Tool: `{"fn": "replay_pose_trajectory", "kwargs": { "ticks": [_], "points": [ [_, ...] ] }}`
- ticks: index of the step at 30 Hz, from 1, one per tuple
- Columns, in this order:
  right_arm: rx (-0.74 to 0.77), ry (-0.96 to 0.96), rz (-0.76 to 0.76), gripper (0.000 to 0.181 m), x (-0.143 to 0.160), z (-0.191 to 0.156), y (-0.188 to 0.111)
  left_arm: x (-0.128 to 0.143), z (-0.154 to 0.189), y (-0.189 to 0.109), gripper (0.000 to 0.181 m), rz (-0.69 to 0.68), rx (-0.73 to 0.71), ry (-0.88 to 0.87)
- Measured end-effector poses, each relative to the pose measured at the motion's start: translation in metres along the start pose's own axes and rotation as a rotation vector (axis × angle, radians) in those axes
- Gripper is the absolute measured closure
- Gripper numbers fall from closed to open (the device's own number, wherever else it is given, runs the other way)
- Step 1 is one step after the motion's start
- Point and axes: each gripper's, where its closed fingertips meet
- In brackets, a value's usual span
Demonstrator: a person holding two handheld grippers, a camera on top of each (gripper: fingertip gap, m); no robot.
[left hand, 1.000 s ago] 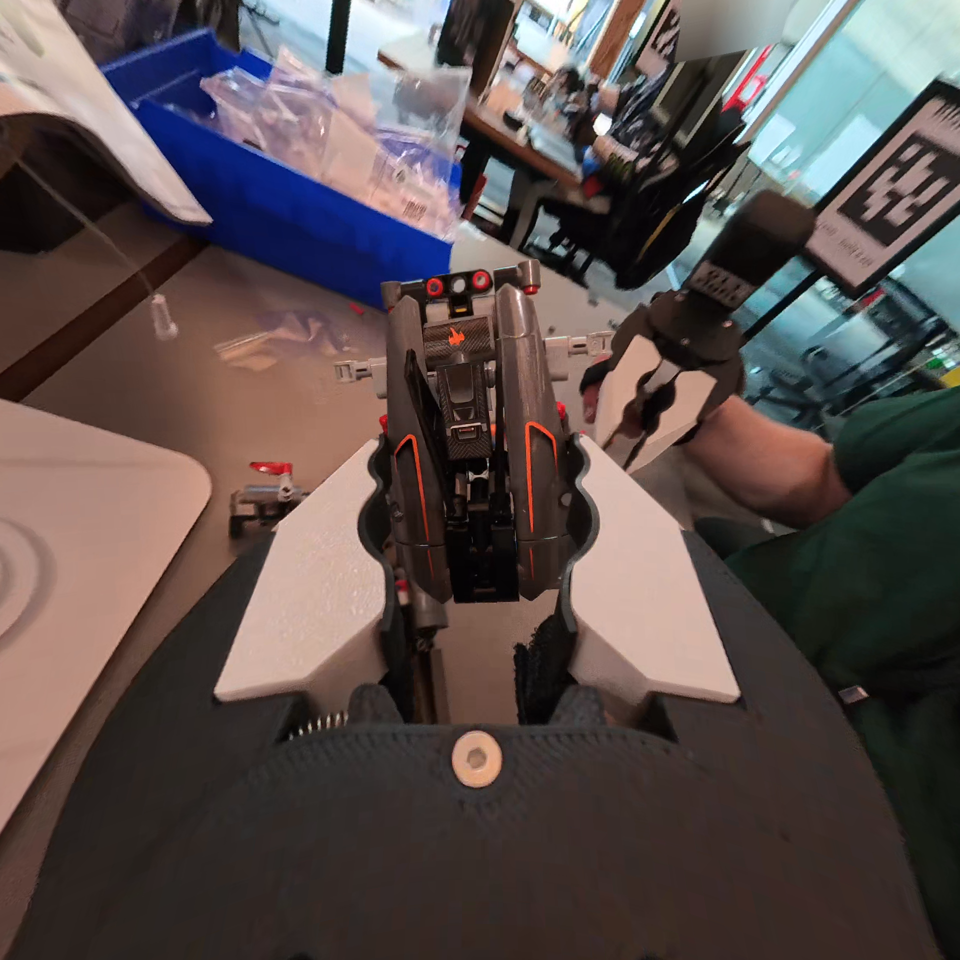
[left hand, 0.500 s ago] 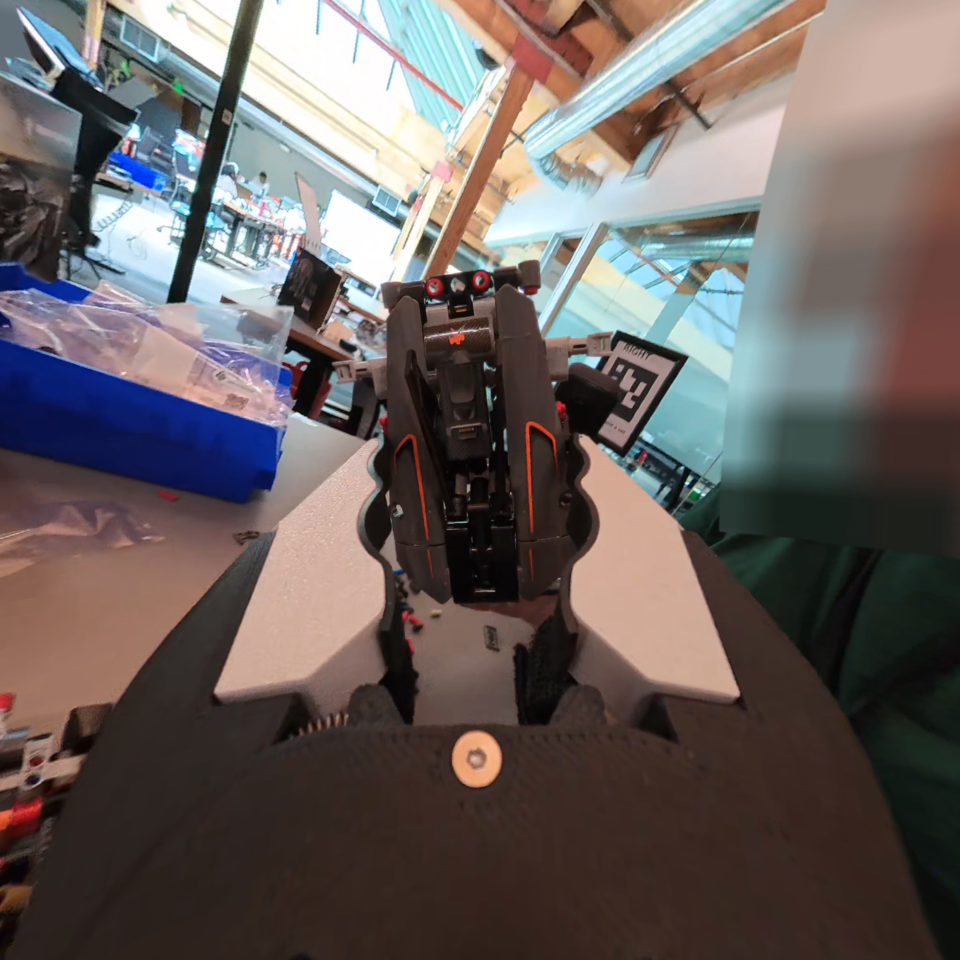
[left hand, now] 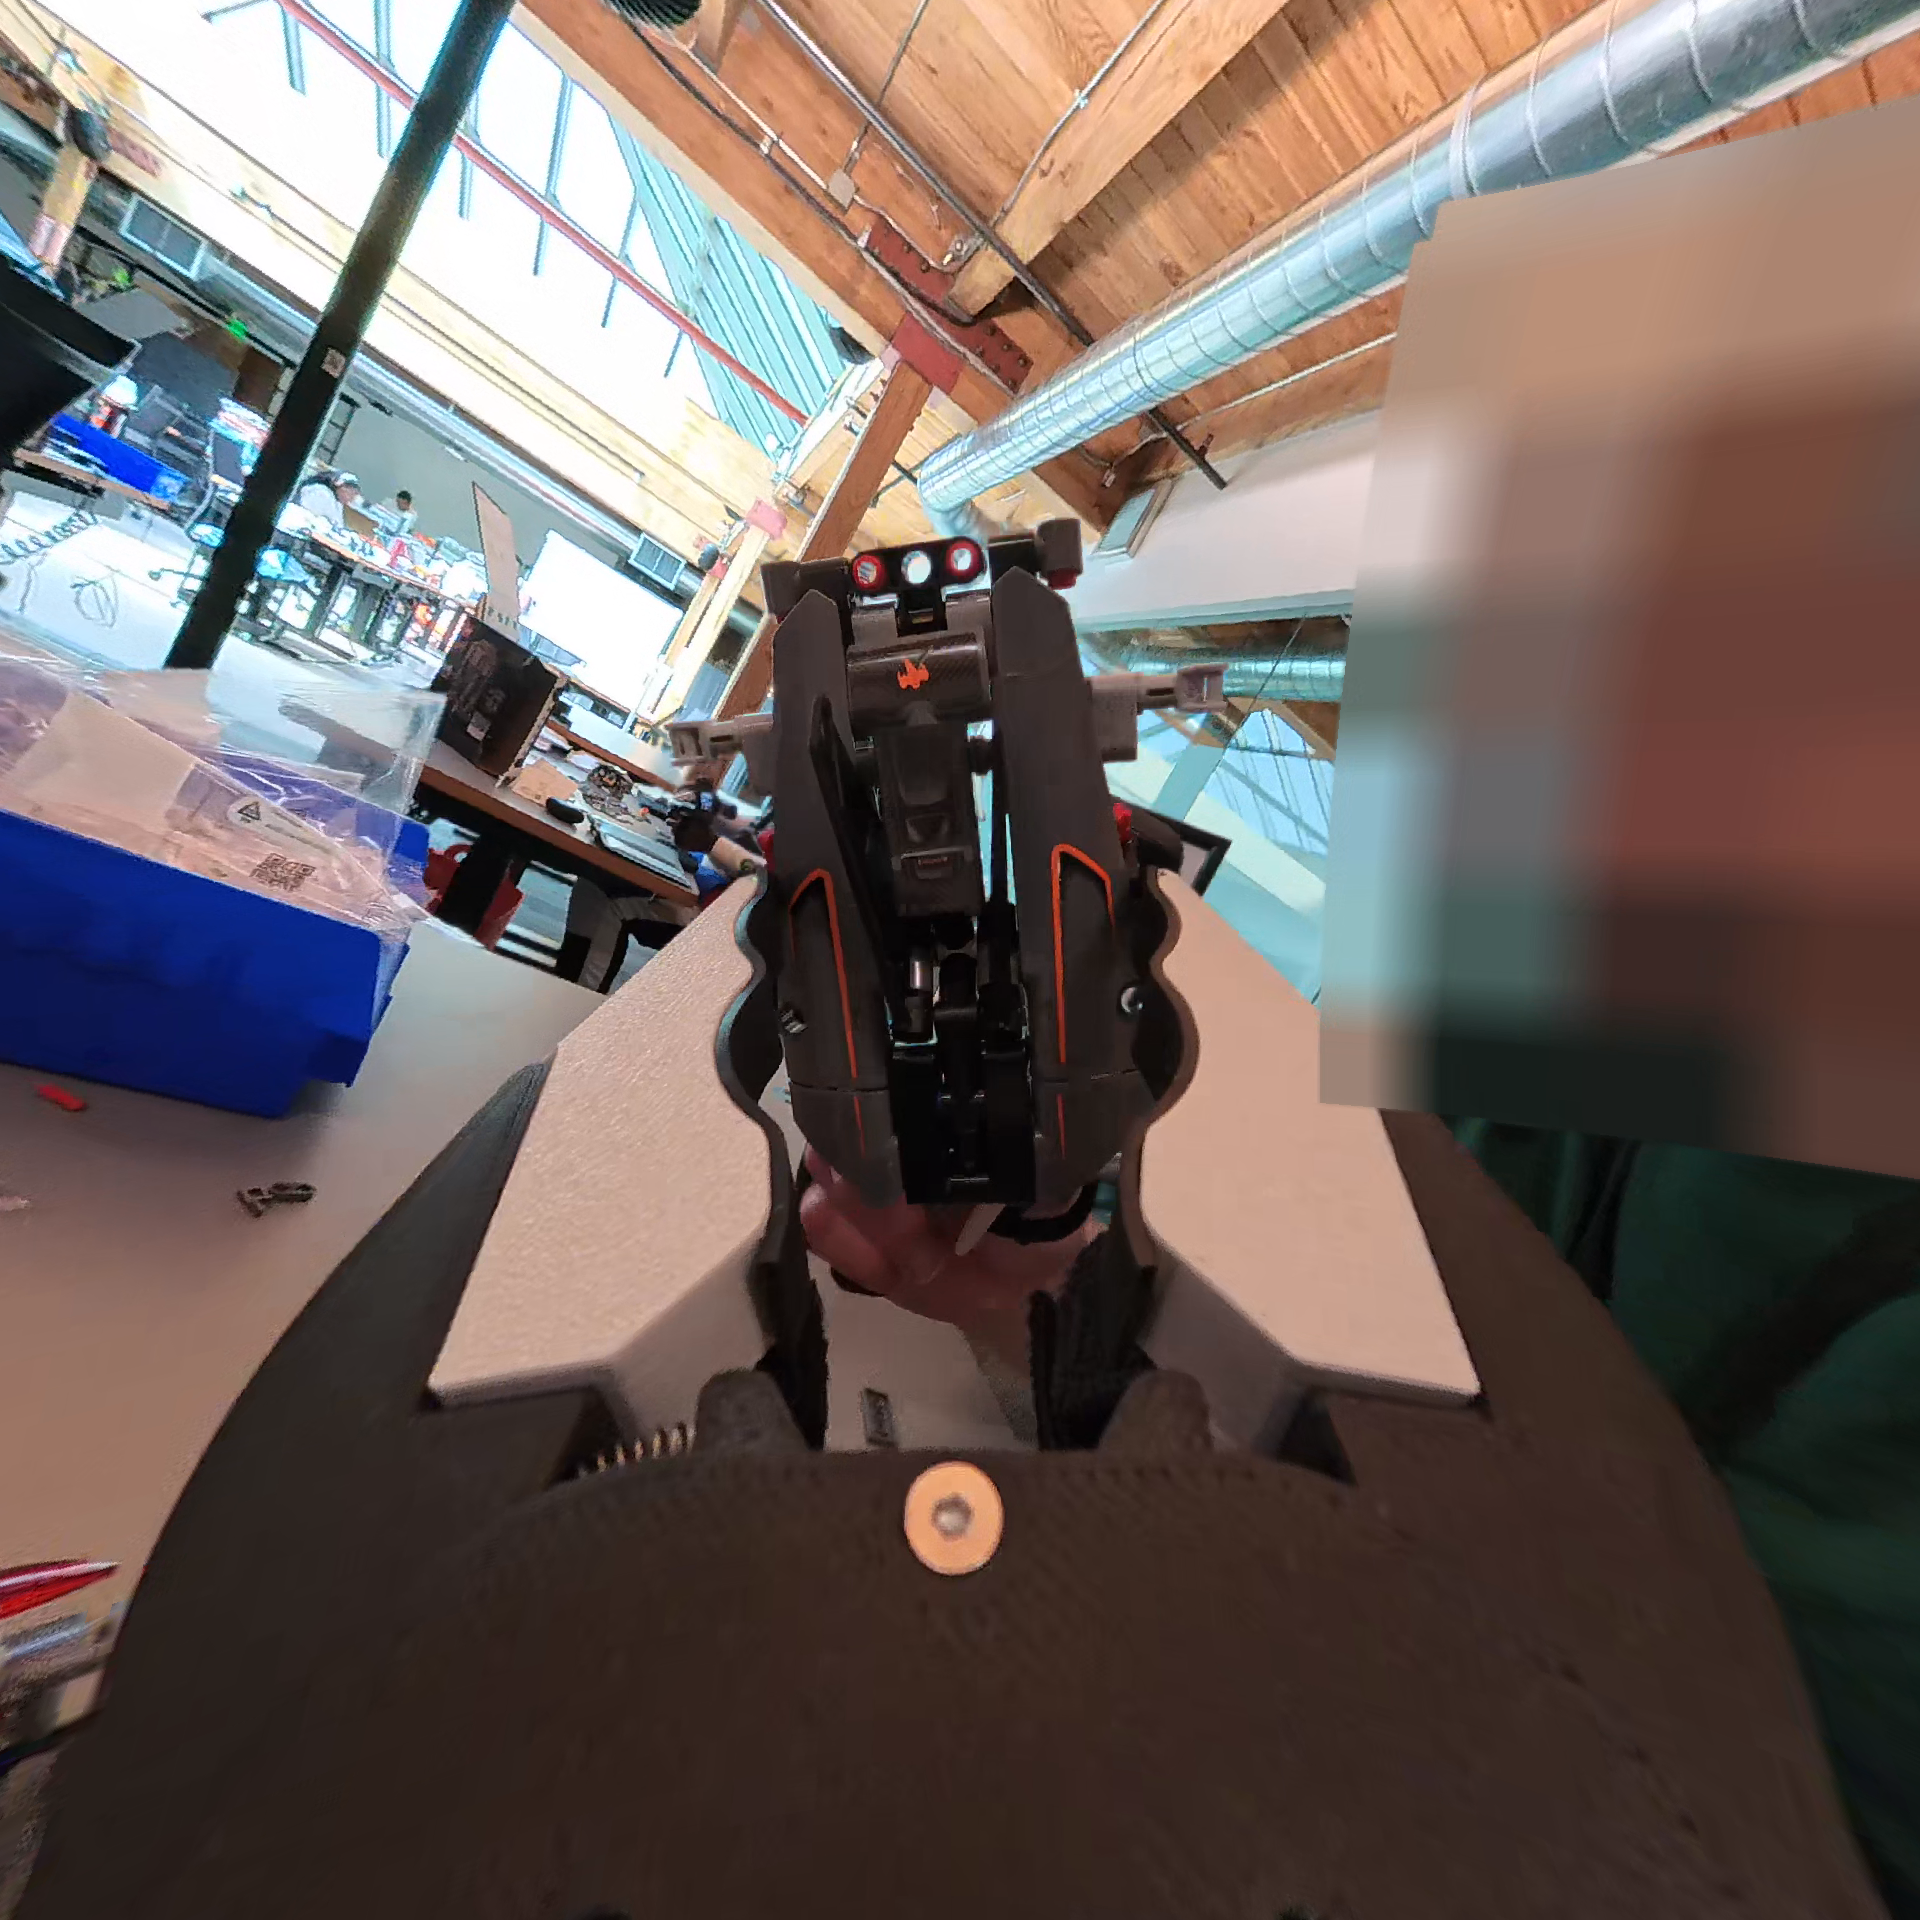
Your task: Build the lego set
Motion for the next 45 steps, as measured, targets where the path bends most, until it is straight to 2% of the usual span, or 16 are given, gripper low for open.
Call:
{"fn": "replay_pose_trajectory", "kwargs": {
  "ticks": [1,7,15,24,29,32,45],
  "points": [
    [0.003,-0.008,-0.006,0.178,0.001,-0.002,-0.003,0.002,0.002,0.000,0.112,0.020,0.006,-0.011],
    [0.023,-0.020,-0.070,0.178,0.016,-0.019,-0.025,0.026,0.018,0.003,0.115,0.083,0.046,-0.055],
    [0.039,0.002,-0.151,0.178,0.050,-0.044,-0.052,0.073,0.034,0.000,0.113,0.115,0.051,-0.164],
    [0.028,0.052,-0.217,0.177,0.091,-0.076,-0.079,0.128,0.057,-0.003,0.114,0.048,-0.010,-0.259],
    [0.001,0.091,-0.245,0.177,0.105,-0.086,-0.083,0.146,0.057,-0.012,0.112,0.096,-0.081,-0.363],
    [-0.016,0.121,-0.244,0.177,0.108,-0.090,-0.083,0.152,0.057,-0.016,0.114,0.155,-0.102,-0.448],
    [-0.073,0.317,-0.128,0.178,0.084,-0.079,-0.084,0.144,0.040,-0.018,0.117,0.269,-0.172,-0.502]
  ]
}}
Point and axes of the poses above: each gripper's, where its closed fingertips meet, y out along the fingers, x out of its underside, z = x × y across the jaws, and after that the axes turned 11 degrees about y, right-handed
